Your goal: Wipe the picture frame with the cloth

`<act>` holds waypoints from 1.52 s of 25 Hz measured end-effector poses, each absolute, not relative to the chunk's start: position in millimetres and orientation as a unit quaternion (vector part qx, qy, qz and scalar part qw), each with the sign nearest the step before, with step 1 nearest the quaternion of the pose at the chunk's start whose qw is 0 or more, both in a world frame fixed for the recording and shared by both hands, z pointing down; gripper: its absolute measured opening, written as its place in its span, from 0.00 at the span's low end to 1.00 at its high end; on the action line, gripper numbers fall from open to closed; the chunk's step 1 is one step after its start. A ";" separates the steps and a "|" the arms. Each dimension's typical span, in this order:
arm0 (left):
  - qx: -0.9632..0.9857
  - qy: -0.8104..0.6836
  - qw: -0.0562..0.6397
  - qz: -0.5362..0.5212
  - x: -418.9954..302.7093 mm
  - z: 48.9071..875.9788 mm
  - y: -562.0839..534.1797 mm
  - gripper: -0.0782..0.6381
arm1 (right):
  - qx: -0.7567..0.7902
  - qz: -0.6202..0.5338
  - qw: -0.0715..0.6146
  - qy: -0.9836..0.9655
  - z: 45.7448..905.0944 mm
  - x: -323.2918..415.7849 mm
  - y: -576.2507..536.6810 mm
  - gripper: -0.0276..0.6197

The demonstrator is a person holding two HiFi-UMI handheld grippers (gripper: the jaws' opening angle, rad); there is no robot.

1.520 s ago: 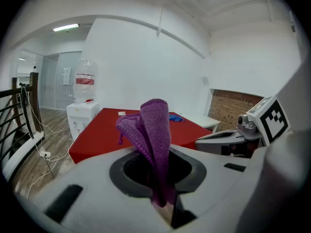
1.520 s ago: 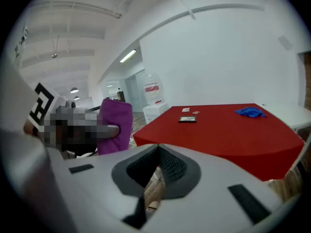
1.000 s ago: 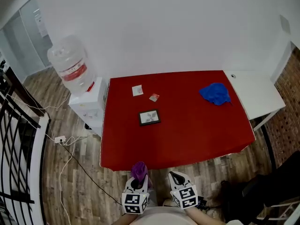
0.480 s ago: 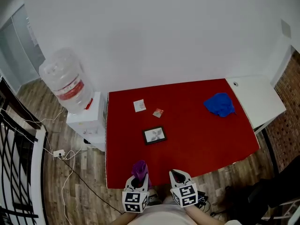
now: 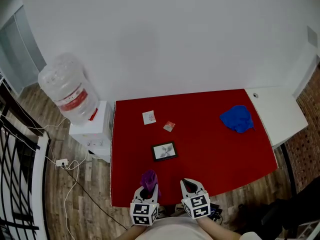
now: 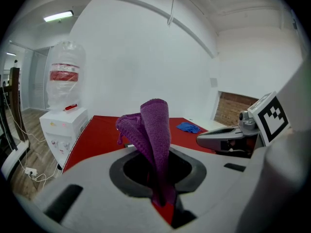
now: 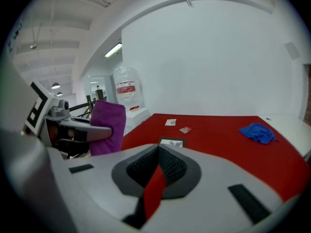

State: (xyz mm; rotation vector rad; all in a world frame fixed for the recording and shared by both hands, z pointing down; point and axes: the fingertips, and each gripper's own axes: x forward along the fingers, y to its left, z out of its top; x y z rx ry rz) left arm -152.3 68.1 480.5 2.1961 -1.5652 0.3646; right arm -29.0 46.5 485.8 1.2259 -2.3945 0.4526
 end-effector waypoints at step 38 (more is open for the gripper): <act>0.738 -0.346 0.002 0.579 -197.2 670.0 -159.9 0.19 | 0.406 0.207 0.219 -0.863 556.9 -55.1 -29.7 0.05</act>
